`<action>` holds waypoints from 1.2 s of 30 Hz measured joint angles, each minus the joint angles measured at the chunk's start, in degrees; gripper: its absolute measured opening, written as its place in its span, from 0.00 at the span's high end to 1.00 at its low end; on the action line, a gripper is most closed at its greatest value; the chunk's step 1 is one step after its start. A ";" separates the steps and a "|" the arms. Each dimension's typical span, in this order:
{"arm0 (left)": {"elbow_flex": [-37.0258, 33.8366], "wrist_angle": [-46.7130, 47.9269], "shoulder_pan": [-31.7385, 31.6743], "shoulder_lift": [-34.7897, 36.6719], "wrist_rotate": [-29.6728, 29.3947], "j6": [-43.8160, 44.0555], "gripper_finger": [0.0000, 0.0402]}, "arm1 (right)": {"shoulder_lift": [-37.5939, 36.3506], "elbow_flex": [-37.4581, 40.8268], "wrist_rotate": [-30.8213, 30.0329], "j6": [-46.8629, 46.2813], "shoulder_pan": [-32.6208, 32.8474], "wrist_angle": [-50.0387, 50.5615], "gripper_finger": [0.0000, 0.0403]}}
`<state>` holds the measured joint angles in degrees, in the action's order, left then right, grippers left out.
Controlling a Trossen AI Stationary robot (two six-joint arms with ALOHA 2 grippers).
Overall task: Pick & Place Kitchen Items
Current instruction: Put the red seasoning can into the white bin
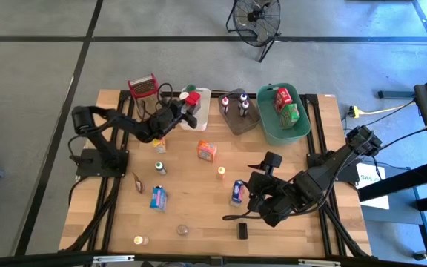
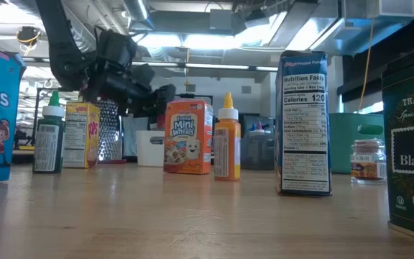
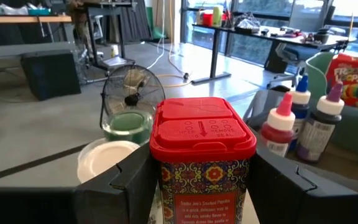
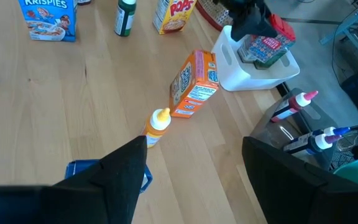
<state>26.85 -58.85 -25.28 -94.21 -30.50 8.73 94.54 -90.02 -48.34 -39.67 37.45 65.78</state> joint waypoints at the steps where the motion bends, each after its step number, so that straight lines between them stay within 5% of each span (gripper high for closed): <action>1: 0.22 0.00 0.00 -0.31 -0.01 -0.01 0.48 | 0.00 0.00 0.01 0.01 0.00 0.00 0.34; 36: 3.08 0.75 -0.83 -4.63 -1.55 1.36 0.45 | -0.04 0.00 0.55 0.01 -0.07 0.00 0.34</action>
<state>29.93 -58.10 -26.11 -98.85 -32.05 10.09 94.50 -90.02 -47.79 -39.66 37.39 65.78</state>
